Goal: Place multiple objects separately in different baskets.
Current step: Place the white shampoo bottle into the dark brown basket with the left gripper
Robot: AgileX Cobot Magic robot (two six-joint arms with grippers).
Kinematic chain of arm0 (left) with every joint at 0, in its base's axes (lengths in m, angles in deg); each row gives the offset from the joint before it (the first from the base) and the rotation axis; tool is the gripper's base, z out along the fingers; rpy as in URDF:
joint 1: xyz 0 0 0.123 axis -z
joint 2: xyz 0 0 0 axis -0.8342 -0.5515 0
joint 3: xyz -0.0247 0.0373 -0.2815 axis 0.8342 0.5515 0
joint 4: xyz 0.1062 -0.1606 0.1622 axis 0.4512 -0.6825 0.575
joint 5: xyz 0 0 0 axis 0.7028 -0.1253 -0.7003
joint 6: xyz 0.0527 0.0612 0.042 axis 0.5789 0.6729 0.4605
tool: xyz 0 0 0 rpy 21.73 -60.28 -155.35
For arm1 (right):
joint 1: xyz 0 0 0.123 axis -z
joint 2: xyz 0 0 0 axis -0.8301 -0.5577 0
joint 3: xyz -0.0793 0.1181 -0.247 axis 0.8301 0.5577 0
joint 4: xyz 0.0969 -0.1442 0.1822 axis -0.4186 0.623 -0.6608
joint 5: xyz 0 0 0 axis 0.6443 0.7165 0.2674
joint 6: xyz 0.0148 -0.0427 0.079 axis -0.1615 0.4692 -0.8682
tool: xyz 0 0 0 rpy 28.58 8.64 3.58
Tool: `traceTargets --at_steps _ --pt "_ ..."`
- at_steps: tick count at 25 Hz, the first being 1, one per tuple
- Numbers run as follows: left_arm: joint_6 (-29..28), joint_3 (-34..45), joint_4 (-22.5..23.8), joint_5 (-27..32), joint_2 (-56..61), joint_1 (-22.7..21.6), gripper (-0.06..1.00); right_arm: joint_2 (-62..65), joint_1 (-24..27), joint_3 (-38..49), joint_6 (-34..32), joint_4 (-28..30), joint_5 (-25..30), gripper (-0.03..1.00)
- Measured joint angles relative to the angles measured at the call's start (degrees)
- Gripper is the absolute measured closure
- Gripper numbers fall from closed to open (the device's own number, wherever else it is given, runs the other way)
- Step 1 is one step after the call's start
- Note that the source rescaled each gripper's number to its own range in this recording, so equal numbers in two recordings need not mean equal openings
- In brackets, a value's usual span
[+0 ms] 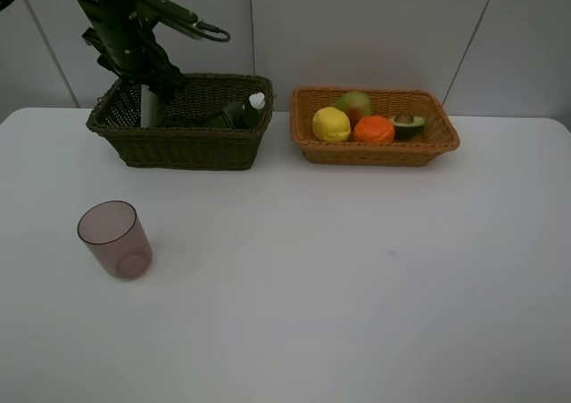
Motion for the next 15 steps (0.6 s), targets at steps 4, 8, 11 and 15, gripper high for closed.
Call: traceTargets --at_steps 4,8,11,15 --pt "0.0 0.0 -1.3 0.2 0.5 0.0 0.06 0.0 0.0 0.0 0.0 0.0 0.0 -0.03" --pt "0.1 0.0 -2.2 1.8 2.1 0.0 0.05 0.0 0.0 0.0 0.0 0.0 0.0 -0.03" --pt "0.1 -0.1 -4.4 4.0 3.1 0.0 0.05 0.0 0.0 0.0 0.0 0.0 0.0 -0.03" --pt "0.1 -0.1 -8.3 7.2 3.8 0.0 0.05 0.0 0.0 0.0 0.0 0.0 0.0 -0.03"
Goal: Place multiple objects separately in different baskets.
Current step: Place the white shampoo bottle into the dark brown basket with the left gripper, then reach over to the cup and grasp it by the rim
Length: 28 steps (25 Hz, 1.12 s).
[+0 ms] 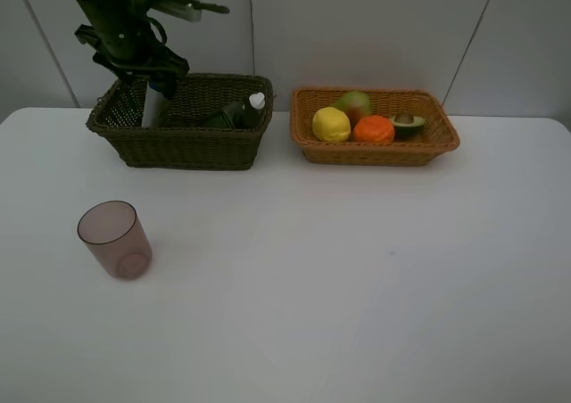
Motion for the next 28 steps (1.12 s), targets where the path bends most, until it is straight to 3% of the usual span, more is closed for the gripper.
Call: traceTargets --at_steps 8,28 --pt "0.0 0.0 -3.4 5.2 3.0 1.6 0.05 0.0 0.0 0.0 0.0 0.0 0.0 -0.03" --pt "0.0 0.0 -4.7 18.5 14.6 7.8 0.05 0.0 0.0 0.0 0.0 -0.1 0.0 -0.03"
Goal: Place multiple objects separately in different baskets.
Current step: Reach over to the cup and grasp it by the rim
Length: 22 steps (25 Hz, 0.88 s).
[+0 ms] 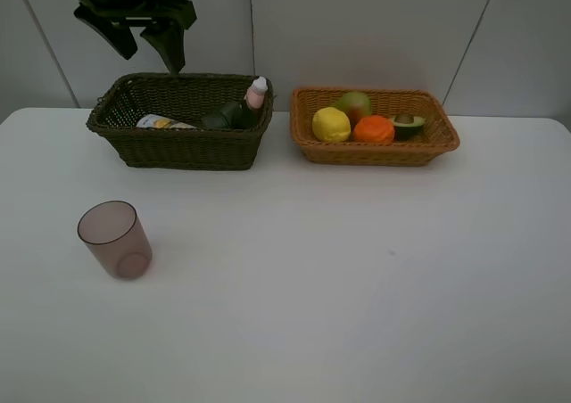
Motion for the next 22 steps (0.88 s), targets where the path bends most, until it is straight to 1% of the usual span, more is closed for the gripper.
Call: traceTargets --at_steps 4,9,13,19,22 --pt "0.1 3.4 0.1 0.0 3.8 0.2 0.05 0.0 0.0 0.0 0.0 0.0 0.0 -0.03" --pt "1.1 13.7 0.9 0.1 10.6 0.2 0.05 0.0 0.0 0.0 0.0 0.0 0.0 -0.03" --pt "1.3 21.0 3.0 0.3 14.7 0.2 0.05 0.0 0.0 0.0 0.0 0.0 0.0 -0.03" --pt "1.3 27.4 5.9 0.3 15.5 0.1 0.05 0.0 0.0 0.0 0.0 0.0 0.0 -0.03" --pt "1.3 30.3 6.3 -1.9 15.5 -0.3 0.05 0.0 0.0 0.0 0.0 0.0 0.0 -0.03"
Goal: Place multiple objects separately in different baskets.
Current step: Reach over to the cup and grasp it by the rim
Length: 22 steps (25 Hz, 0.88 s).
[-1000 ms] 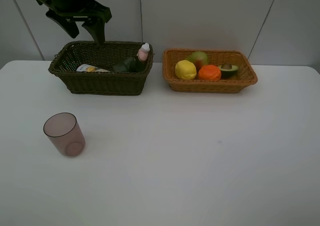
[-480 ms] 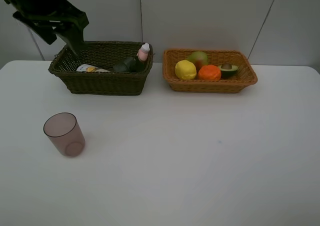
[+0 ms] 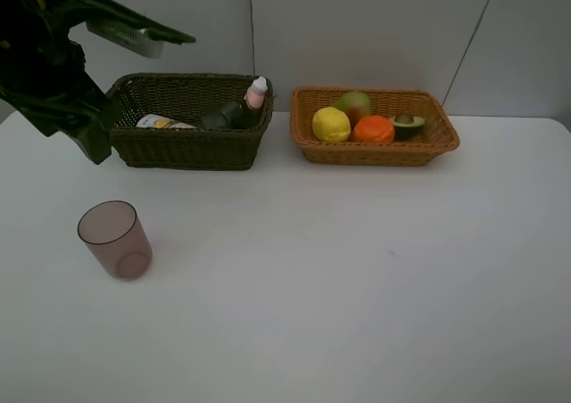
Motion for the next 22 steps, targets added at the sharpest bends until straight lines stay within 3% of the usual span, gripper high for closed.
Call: traceTargets --at_steps 10,22 --pt "2.3 10.1 0.3 -9.2 -0.1 -2.9 0.05 0.0 0.0 0.0 0.0 0.0 0.0 -0.03" --pt "3.0 10.4 -0.9 -12.5 -8.6 -3.8 0.05 0.0 0.0 0.0 0.0 0.0 0.0 -0.03"
